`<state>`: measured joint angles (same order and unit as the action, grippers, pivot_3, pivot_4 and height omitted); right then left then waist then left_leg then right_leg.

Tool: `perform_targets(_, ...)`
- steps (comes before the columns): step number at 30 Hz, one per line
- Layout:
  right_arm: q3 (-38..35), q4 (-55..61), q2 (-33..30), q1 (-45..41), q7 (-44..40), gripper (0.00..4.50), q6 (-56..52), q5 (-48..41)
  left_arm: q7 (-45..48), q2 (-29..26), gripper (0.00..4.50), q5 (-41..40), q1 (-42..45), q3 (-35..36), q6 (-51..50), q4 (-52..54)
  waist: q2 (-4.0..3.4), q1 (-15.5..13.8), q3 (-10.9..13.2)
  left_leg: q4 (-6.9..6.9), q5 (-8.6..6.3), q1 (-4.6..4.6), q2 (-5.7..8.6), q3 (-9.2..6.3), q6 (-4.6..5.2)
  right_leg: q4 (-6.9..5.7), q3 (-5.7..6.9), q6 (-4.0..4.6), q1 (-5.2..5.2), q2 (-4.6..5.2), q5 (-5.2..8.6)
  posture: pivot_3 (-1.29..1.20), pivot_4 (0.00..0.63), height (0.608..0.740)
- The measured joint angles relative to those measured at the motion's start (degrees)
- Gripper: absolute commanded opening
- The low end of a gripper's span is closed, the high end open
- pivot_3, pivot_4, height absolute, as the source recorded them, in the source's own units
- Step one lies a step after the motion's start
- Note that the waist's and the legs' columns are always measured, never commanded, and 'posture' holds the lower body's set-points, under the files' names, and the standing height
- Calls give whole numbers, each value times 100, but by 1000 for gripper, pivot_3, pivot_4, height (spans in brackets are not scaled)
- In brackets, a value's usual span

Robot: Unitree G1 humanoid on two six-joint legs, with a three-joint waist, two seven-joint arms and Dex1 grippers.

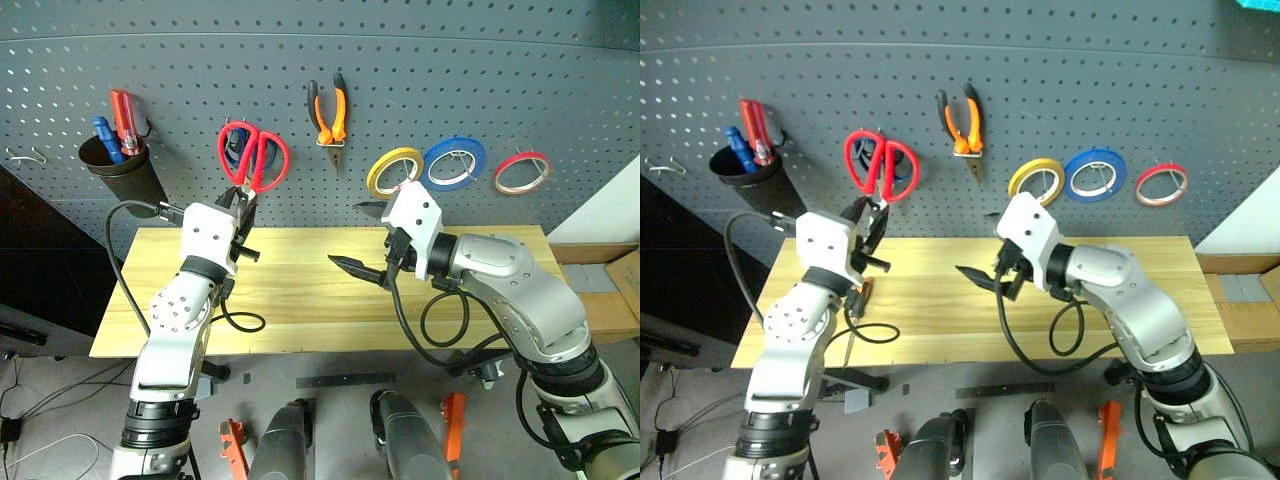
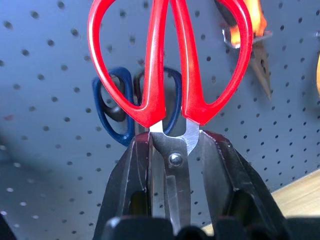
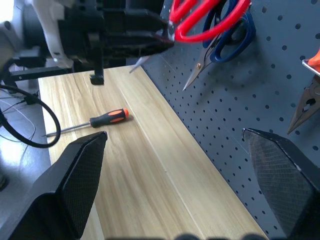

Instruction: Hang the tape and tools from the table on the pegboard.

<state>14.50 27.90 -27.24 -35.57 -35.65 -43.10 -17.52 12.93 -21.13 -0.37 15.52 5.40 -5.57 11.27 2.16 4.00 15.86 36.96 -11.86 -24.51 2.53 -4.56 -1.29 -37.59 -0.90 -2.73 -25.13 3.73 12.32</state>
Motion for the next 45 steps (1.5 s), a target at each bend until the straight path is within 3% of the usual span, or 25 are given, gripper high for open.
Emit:
perform_targets(18,-218,-70,330,-379,196,4500,-125,-10,-210,176,1009,-99,518,135,-333,-786,0,30,0,2,0,0,0,-3,0,-9,-1,0,-3,0,-1,-139,222,740)
perform_targets(28,-113,-114,514,-359,489,4500,-572,63,-52,192,4430,-77,97,-121,-716,-879,-1,113,0,-2,0,6,-4,-1,0,-15,-10,0,-6,0,-1,-153,238,740)
perform_targets(32,267,-237,843,-16,1055,4500,-1280,260,22,175,4474,-322,-422,84,-1608,-1095,-1,116,1,-1,-1,9,-9,-5,-1,-34,-8,2,-15,-6,0,-149,257,740)
perform_targets(36,503,-203,1292,94,1413,4500,-2076,269,124,-272,4474,-485,-513,461,-2345,-1339,1,113,3,4,0,10,-15,-6,-1,-35,-8,2,-12,-14,1,-132,286,740)
perform_targets(40,631,-174,1768,63,1701,4500,-2923,217,186,-694,4474,-643,-397,924,-2905,-1685,-5,108,8,2,0,11,-17,-8,-1,-33,-8,3,-13,-17,2,-118,306,740)
perform_targets(45,663,-258,2118,-226,1837,4500,-3203,216,541,-951,4474,-792,209,991,-3399,-2710,-4,74,18,3,0,11,-16,-12,-1,-26,-2,-9,-9,-19,9,-110,323,740)
